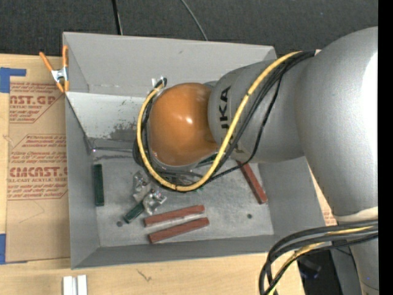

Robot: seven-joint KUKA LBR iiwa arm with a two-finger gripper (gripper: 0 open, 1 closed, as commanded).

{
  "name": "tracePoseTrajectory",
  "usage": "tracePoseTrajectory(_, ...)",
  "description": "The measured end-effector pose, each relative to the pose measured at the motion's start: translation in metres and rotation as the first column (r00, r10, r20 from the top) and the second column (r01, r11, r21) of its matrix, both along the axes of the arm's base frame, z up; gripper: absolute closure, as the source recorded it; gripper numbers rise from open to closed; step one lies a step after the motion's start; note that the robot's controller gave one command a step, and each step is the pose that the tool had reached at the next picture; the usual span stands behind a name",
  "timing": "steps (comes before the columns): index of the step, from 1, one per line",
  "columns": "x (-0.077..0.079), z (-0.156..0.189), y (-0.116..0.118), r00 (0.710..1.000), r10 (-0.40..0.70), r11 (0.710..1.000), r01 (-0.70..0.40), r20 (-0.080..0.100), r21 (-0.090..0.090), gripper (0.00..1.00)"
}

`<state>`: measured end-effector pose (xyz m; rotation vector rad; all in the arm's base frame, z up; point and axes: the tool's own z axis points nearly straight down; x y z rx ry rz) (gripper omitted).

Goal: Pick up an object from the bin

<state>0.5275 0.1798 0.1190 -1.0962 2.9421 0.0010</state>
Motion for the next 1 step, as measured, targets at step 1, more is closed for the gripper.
tracePoseTrajectory(1, 0.0003, 0.0072, 0.0002, 1.000, 0.000, 1.000, 0.000, 0.001, 0.000, 1.00)
